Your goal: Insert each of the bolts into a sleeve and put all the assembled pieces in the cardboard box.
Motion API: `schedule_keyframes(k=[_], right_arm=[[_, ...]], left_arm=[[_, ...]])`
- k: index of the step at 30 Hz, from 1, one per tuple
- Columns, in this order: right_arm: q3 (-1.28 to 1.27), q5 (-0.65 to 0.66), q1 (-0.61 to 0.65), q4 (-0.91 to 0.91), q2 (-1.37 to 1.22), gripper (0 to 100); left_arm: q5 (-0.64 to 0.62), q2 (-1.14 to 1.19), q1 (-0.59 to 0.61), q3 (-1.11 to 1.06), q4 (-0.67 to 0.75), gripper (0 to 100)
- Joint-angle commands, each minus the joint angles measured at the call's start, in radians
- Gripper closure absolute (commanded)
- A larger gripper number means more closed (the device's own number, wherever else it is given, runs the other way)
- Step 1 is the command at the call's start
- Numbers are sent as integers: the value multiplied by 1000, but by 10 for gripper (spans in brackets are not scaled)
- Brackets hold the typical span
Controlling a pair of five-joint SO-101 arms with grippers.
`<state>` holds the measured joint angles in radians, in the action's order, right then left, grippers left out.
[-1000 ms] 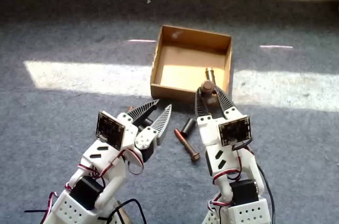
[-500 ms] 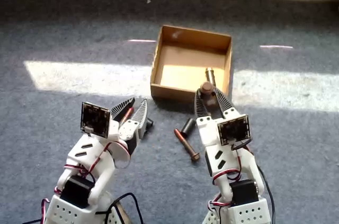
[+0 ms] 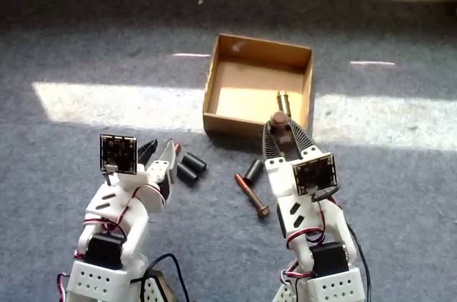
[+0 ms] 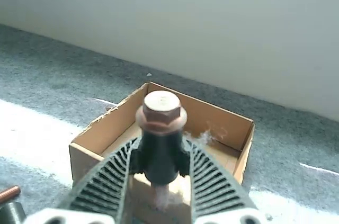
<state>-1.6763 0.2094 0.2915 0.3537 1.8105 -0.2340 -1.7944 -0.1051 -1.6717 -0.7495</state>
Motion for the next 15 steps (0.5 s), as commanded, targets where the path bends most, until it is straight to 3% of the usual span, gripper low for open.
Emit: schedule_keyframes(k=[1, 10, 15], right_arm=[[-102, -5, -12, -1, 25, 993], [-101, -5, -67, -1, 25, 993], [-71, -5, -101, 73, 25, 993]], left_arm=[[6, -25, 33, -24, 0, 880], [5, -22, 153, -24, -6, 880], [6, -22, 114, -24, -75, 880]])
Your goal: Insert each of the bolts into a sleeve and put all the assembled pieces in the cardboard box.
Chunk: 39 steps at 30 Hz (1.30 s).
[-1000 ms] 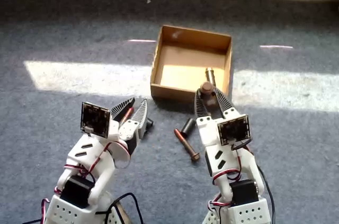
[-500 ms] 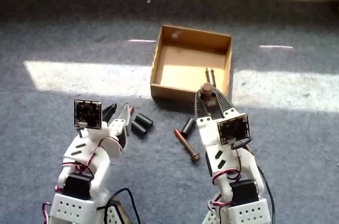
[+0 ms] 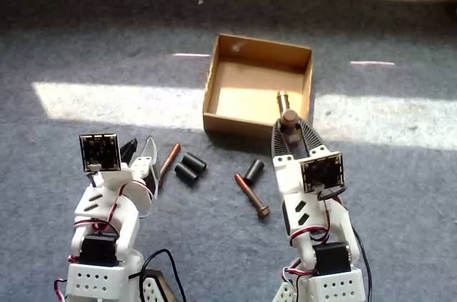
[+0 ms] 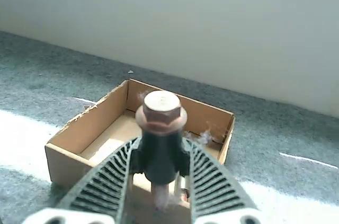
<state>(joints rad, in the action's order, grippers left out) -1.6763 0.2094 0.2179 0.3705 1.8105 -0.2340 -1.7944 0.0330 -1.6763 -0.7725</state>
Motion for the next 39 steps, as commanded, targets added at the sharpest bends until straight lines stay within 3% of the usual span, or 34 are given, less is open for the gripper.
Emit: schedule_keyframes(k=[1, 9, 16, 34, 39], right_arm=[[-27, -5, -24, 93, 25, 993], [249, 12, 15, 308, -30, 993], [503, 38, 28, 294, -420, 993], [769, 35, 31, -289, -1331, 993], [835, -78, 31, -321, -1532, 993]], left_arm=[[6, -22, -35, -19, -58, 880], [6, -21, -39, -19, -61, 880], [8, -19, -39, -19, -61, 880], [8, -21, -38, -19, -78, 880], [8, -19, -36, -19, -83, 880]])
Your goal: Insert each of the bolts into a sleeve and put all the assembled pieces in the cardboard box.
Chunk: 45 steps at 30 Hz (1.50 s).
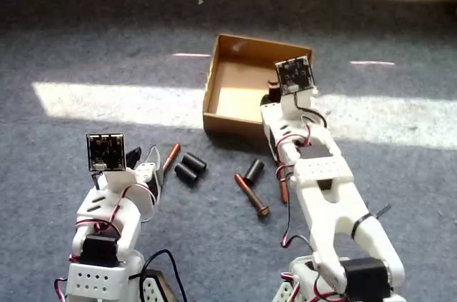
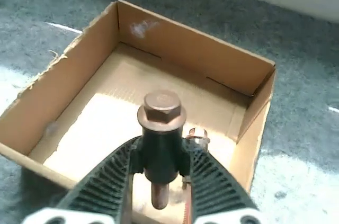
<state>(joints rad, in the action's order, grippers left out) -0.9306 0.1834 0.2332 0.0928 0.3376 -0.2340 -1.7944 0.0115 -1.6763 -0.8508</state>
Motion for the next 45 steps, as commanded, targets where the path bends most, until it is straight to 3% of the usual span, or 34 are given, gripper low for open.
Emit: schedule_keyframes(k=[1, 14, 20, 23, 45], right_arm=[[102, -52, 16, -44, -91, 993], [116, -51, 16, -36, -229, 988], [117, -51, 16, -24, -228, 896], [122, -55, 16, 82, -216, 889], [73, -55, 88, 443, 352, 892]], left_arm=[[8, -19, -15, -19, -5, 880], [8, -19, -15, -19, -5, 880], [8, -19, -16, -19, -5, 880], [8, -19, -16, -19, -5, 880], [8, -24, -15, -19, 2, 880]])
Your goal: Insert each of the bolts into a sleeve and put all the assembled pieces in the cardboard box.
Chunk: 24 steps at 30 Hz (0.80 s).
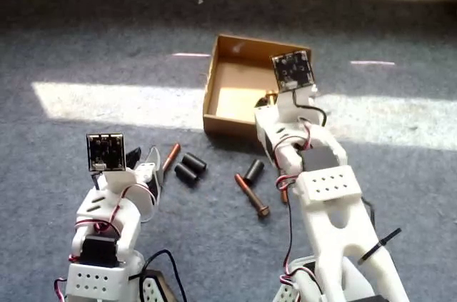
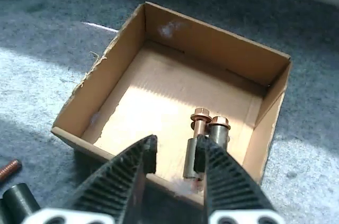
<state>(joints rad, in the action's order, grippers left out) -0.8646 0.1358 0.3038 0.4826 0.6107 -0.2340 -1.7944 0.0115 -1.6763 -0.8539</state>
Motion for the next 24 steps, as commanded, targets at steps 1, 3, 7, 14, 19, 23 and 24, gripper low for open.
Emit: schedule_keyframes(k=[1, 3, 7, 14, 19, 23, 24], right_arm=[[8, -8, 18, 73, 99, 892], [10, -8, 18, 111, 142, 893], [10, -8, 28, 189, 222, 893], [4, -8, 168, 317, 289, 893], [4, -11, 219, 397, 289, 893], [4, -150, 246, 427, 288, 893], [4, -186, 248, 426, 288, 893]], left_arm=[[8, -24, -12, -19, 5, 880], [8, -24, 18, -19, 5, 880], [8, -25, 79, -19, 25, 880], [8, -25, 140, -19, 63, 881], [8, -25, 143, -19, 63, 881], [8, -25, 179, -12, 63, 881], [8, -25, 197, -10, 68, 881]])
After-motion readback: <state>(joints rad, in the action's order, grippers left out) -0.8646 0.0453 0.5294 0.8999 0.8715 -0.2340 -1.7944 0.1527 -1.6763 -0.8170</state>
